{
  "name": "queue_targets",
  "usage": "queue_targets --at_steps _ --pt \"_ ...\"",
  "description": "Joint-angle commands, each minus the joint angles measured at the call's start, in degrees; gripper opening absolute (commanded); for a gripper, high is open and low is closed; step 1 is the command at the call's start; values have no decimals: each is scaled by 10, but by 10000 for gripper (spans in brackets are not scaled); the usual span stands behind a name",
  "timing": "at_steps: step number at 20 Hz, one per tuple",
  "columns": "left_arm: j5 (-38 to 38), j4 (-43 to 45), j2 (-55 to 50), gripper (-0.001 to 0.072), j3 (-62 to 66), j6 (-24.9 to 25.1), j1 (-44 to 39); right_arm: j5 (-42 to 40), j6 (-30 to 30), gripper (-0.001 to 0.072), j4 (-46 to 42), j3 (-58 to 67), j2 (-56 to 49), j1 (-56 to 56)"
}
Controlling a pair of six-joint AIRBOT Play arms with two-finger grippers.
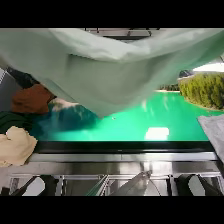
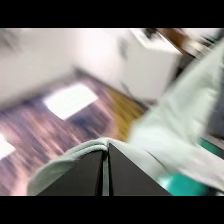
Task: Fold the shirts.
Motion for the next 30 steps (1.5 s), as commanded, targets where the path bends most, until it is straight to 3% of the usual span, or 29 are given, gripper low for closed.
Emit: queue_targets --at_steps 1,4,6,7,8,10,15,17,20,22,25,30 --pt "84 -65 116 24 61 -6 170 -97 -5 20 31 3 121 -38" --pt "122 -56 89 24 147 -10 140 -127 -18 20 26 18 145 -18" --pt "140 64 42 24 212 -38 83 -132 -15 19 -22 19 142 -12" --pt "132 138 24 24 227 -59 62 -132 18 20 -80 19 135 -8" --pt "116 176 4 24 223 -58 27 -129 59 19 -157 18 123 1" --pt "110 185 -34 24 158 -14 -56 -121 85 19 -242 0 87 36" --pt "117 388 -169 24 56 13 -201 -160 83 19 -344 -91 -48 165" --pt "118 428 -261 24 73 12 -243 -211 46 19 -351 -113 -131 215" --pt "115 453 -416 24 137 -9 -275 -298 -22 19 -309 -114 -268 263" --pt "125 462 -490 24 154 -18 -284 -312 -116 19 -197 -114 -351 263" --pt "205 461 -537 24 115 -13 -287 -312 -220 19 -66 -93 -456 259" --pt "273 460 -570 24 123 -3 -290 -312 -256 19 -14 2 -569 255"
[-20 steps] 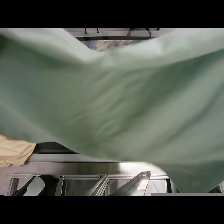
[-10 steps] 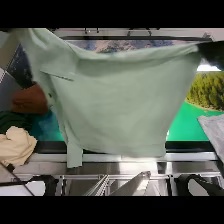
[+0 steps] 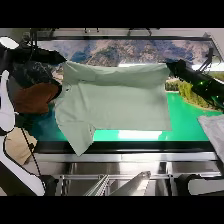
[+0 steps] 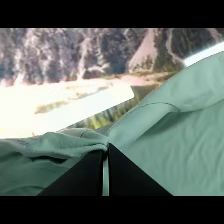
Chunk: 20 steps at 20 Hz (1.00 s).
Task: Fold the shirts.
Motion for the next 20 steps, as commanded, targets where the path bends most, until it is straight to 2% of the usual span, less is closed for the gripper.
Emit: queue_targets --at_steps 1,3,5,10,13,20 --pt "63 6 -23 24 2 9 -7 -4 -40 19 50 68 -79 -4" --pt "52 10 -23 24 2 10 -7 -1 -19 19 45 99 -103 -11" --pt "11 37 -23 24 1 13 -7 13 3 19 7 101 -110 -23" --pt "-59 71 -22 23 -50 10 -7 78 119 20 -229 101 -110 -65" --pt "-69 71 -22 19 -86 8 -7 85 139 19 -314 101 -112 -68" --pt "-90 154 -22 13 -99 -20 -23 85 146 20 -333 100 -140 -66"
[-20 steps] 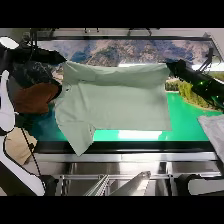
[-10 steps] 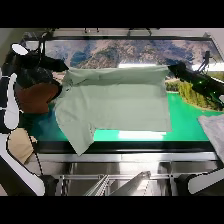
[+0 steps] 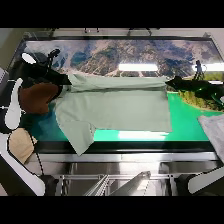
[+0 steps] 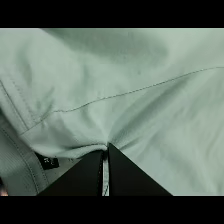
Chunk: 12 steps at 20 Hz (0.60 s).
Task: Fold the shirts.
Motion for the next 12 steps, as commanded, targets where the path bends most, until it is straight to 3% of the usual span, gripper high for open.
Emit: queue_targets --at_steps 1,5,6,7,8,10,12 --pt "-14 48 0 13 -4 -14 -10 1 6 20 -19 0 -11 0" --pt "-12 49 0 13 -4 -14 -17 -7 6 20 -19 0 -14 1" --pt "-23 54 0 49 -1 -16 -17 -6 6 30 -21 0 -14 0" --pt "-43 84 0 239 11 -41 -17 -1 19 235 -29 1 -11 -5" --pt "-75 134 0 277 35 -75 -15 7 41 430 -50 2 -2 -17" --pt "-148 236 8 277 89 -116 -4 56 103 436 -113 2 30 -52" --pt "-151 210 45 276 86 -169 24 140 163 433 -196 0 60 -90"
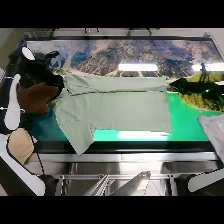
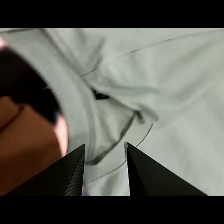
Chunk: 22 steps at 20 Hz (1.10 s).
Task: Fold the shirts.
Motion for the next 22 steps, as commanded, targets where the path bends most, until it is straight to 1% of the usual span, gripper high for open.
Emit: queue_targets --at_steps 1,2,3,4,6,8,10,13,16,19,22 --pt "-58 -19 57 275 -8 -73 41 148 108 404 -148 -12 45 -54" --pt "-68 -78 87 274 -46 -73 58 197 117 341 -183 -35 58 -63" --pt "-74 -128 124 274 -100 -73 74 223 128 346 -205 -68 71 -68" --pt "-77 -153 161 275 -155 -73 85 223 130 346 -219 -110 86 -70" --pt "-75 -150 242 275 -282 -75 101 175 120 350 -213 -186 101 -65" --pt "-67 -151 321 275 -413 -94 118 144 94 350 -198 -232 94 -44" --pt "-56 -151 396 275 -542 -113 134 144 93 342 -198 -242 80 -13" --pt "-3 -151 473 276 -699 -134 143 145 87 334 -192 -242 79 30" --pt "80 -153 513 277 -810 -138 128 144 82 334 -188 -242 79 46" --pt "157 -166 515 277 -863 -138 94 144 78 334 -185 -242 79 46" --pt "165 -170 457 277 -869 -138 54 145 78 335 -185 -242 79 47"
